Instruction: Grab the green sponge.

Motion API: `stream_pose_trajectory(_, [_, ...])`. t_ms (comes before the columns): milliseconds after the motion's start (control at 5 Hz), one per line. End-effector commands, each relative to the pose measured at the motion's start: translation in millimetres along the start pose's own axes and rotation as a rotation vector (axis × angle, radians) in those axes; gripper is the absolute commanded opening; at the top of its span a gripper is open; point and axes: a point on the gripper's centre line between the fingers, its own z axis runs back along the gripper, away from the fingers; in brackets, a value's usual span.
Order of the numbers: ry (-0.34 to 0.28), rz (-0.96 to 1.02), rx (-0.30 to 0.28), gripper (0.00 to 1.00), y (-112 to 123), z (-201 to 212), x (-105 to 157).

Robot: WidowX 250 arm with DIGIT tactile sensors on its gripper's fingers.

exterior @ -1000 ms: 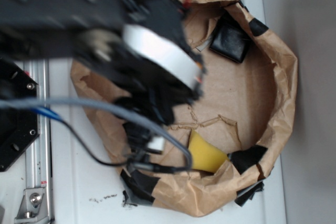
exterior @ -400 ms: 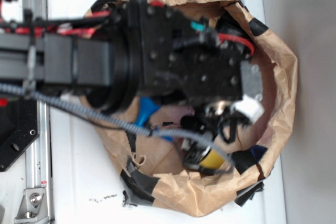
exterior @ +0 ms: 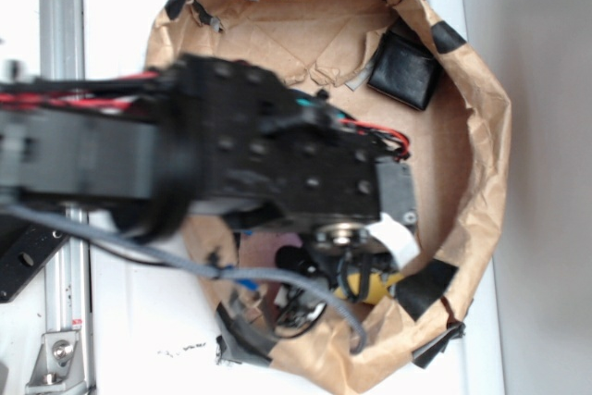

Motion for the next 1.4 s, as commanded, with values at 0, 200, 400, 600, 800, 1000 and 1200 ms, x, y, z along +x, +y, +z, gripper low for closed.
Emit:
stream_pose_trajectory(0, [-0.068,-0.058,0.010,1.00,-14,-11,16])
stream_pose_trajectory(200, [-0.154,-0.046,-0.046,1.00,-16,-15,27])
stream_pose_trajectory(400, [-0.140,-0.032,-0.006,1.00,-16,-22,35])
stream_pose_trajectory(600, [-0.093,-0.004,0.034,0.00,-11,-36,29])
stream_pose_trajectory(800, [-0.064,0.054,0.073,0.00,7,-42,20])
stream_pose_trajectory(1000, [-0.073,0.146,0.126,0.00,31,-18,15])
stream_pose_trajectory(1200, [0.023,0.160,0.202,0.00,54,28,10])
